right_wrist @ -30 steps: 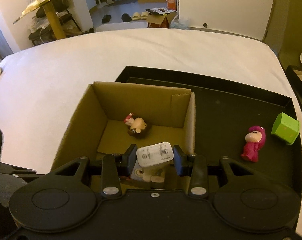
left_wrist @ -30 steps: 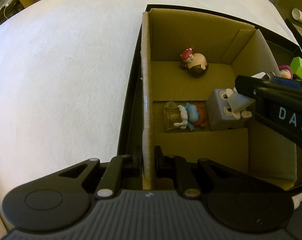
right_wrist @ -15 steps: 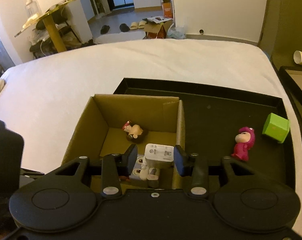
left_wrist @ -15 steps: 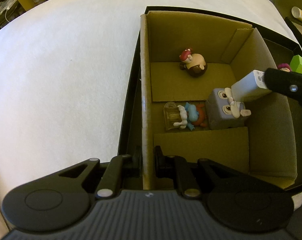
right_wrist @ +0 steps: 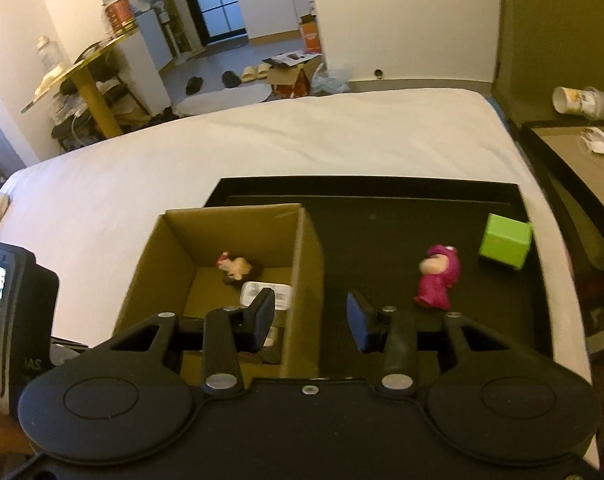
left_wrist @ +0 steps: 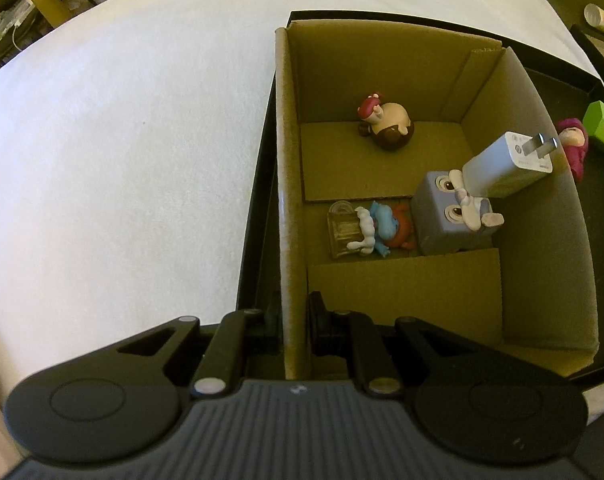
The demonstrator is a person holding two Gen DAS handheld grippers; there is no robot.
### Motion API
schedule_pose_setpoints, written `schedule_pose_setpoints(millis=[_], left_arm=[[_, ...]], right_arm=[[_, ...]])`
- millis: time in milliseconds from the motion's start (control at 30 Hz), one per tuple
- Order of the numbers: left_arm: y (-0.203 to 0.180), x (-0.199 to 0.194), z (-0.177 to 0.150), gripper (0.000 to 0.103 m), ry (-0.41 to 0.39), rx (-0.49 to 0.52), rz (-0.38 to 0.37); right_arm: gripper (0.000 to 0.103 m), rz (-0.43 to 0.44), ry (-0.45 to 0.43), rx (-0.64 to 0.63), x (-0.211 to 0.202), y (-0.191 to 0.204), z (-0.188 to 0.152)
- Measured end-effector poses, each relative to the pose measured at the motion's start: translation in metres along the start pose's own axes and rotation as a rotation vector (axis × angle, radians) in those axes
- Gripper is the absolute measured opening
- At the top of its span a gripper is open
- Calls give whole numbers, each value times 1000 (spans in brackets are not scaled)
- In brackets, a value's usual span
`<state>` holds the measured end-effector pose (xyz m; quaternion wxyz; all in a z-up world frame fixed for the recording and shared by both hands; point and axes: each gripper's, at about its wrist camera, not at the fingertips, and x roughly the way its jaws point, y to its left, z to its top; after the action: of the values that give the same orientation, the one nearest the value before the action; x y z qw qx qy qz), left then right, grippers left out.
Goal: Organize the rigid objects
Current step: 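Lower the white charger into the box and open the right gripper, then move the right gripper to the pink dinosaur toy on the tray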
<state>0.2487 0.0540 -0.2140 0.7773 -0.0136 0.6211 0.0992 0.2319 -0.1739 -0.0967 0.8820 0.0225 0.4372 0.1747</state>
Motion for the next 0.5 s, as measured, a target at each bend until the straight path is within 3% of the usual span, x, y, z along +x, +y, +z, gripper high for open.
schedule_pose_setpoints(millis=[500], left_arm=[[-7, 1, 1, 12, 6, 13, 21]], right_arm=[[41, -43, 19, 95, 3, -51, -20]])
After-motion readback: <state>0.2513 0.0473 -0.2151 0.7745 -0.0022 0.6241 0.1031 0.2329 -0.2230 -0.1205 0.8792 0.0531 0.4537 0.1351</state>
